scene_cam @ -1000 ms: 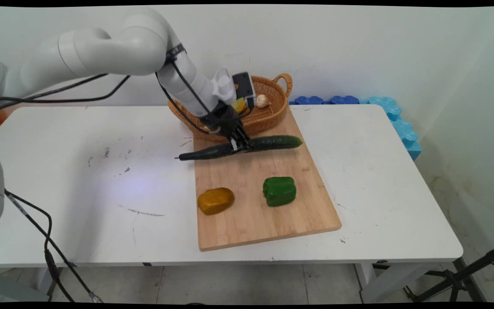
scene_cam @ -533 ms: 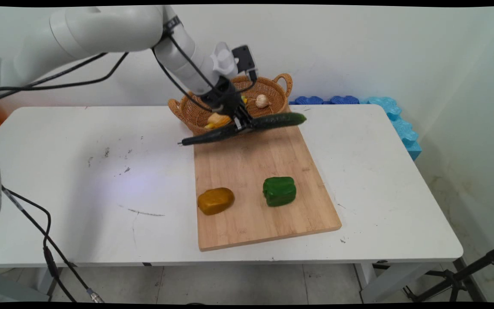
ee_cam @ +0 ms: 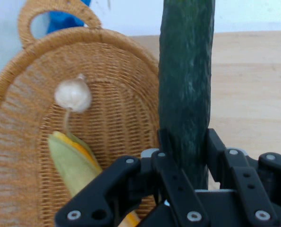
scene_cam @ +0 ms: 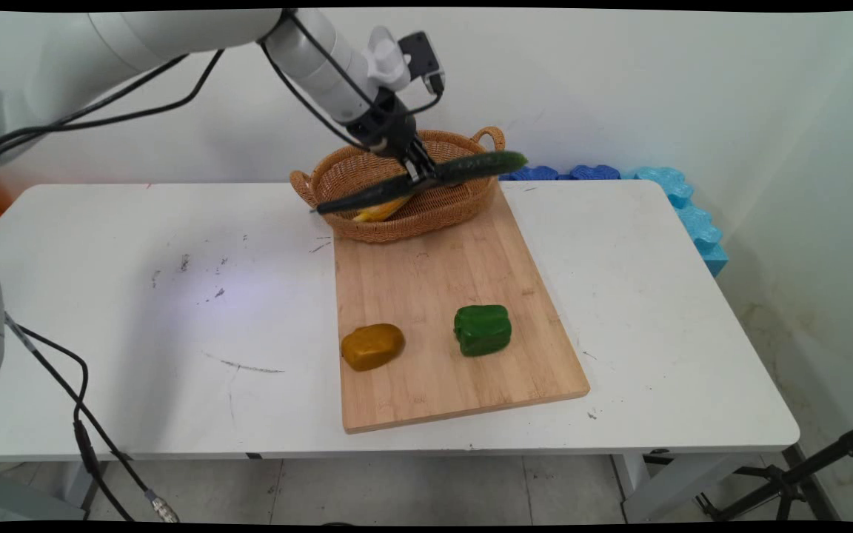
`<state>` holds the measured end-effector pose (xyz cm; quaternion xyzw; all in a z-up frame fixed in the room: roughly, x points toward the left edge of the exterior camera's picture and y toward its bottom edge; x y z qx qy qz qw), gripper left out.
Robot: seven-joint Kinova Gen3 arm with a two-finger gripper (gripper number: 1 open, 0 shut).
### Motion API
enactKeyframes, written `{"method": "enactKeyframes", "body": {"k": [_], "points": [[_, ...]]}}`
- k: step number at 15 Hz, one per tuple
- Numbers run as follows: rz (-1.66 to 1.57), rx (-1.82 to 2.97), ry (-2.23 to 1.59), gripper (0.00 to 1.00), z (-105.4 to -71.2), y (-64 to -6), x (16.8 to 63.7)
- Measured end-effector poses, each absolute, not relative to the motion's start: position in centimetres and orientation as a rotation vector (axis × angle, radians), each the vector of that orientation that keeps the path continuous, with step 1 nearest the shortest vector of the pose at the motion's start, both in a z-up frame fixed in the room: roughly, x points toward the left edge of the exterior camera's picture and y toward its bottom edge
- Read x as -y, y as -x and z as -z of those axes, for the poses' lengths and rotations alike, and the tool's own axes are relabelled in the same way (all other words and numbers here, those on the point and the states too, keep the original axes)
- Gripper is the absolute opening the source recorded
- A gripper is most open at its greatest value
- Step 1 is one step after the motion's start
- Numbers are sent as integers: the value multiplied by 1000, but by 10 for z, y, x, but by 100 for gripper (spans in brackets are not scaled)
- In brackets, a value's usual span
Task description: Place the picked object in the vegetable basket
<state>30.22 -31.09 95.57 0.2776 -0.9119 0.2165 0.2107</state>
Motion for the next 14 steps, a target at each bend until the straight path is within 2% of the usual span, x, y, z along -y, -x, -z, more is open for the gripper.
{"method": "enactKeyframes", "body": {"k": [7,14], "points": [[-696,2547,-746,0,-965,-319,349],[-777,2593,-696,0,-954,-342,389]]}}
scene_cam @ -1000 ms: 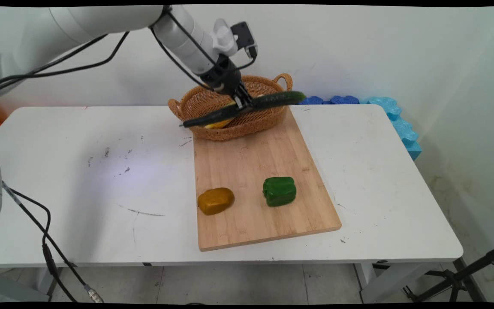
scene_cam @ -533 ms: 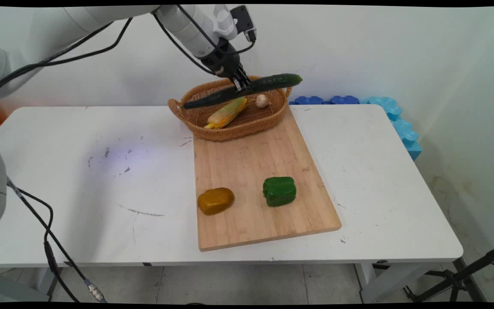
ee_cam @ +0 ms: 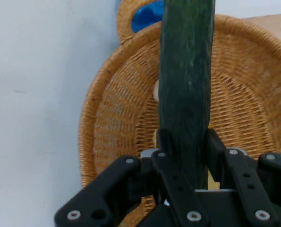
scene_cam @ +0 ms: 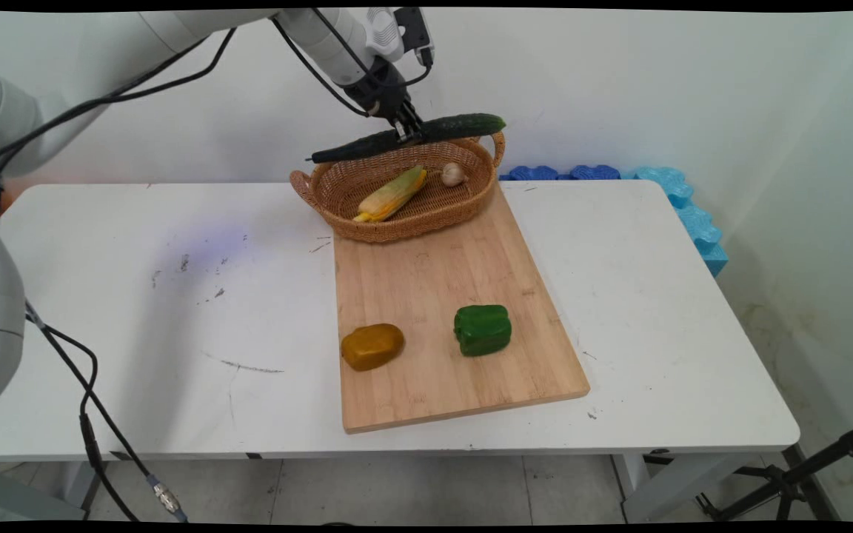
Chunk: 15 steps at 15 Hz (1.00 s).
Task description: Place the picked object in the vegetable basket
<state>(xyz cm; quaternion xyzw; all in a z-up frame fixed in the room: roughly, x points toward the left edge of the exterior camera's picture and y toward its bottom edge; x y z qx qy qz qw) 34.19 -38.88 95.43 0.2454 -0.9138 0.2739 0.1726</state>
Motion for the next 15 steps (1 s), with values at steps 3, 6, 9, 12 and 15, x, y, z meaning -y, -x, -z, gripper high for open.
{"method": "enactKeyframes", "body": {"k": [3,6,9,12,15], "points": [[-801,2622,-666,0,-944,-353,404],[-816,2653,-629,0,-932,-362,417],[-821,2680,-597,0,-919,-370,427],[-811,2700,-570,0,-906,-376,432],[-796,2713,-554,0,-895,-380,436]]}}
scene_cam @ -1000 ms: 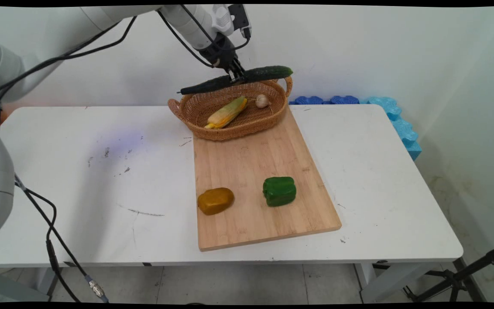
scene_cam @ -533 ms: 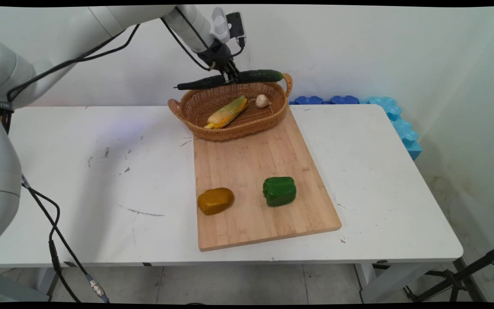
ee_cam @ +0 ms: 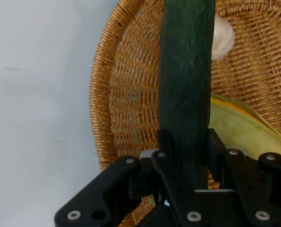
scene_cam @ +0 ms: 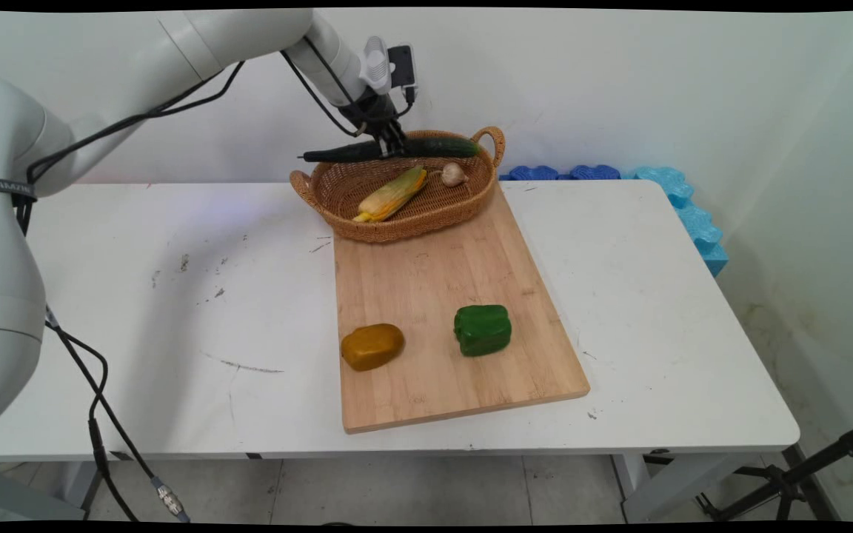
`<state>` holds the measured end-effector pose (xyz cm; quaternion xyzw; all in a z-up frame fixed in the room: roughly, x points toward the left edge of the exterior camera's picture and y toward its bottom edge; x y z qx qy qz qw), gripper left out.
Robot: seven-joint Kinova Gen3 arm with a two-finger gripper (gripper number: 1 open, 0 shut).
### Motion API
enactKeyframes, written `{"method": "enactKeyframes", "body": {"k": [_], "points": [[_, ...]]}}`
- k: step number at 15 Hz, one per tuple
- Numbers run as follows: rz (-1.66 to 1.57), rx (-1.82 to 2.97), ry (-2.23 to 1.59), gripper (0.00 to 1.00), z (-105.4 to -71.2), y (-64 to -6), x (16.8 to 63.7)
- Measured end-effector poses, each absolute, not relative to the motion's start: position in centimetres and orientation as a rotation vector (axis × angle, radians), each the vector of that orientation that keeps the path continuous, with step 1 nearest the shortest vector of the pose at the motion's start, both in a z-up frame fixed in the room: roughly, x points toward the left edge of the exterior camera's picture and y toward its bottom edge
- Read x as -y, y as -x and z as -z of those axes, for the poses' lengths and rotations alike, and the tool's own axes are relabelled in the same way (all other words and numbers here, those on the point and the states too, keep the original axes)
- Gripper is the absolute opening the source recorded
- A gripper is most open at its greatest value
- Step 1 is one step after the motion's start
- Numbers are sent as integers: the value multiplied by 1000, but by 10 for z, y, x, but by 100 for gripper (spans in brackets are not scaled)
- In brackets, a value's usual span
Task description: Place the picked object in the vegetable basket
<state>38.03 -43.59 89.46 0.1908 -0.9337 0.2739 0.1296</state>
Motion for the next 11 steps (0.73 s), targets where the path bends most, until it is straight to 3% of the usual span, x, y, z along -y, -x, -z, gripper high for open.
{"method": "enactKeyframes", "body": {"k": [5,6,11], "points": [[-777,2723,-541,0,-882,-385,440],[-775,2724,-540,100,-880,-386,440],[-769,2725,-530,100,-875,-391,442]]}}
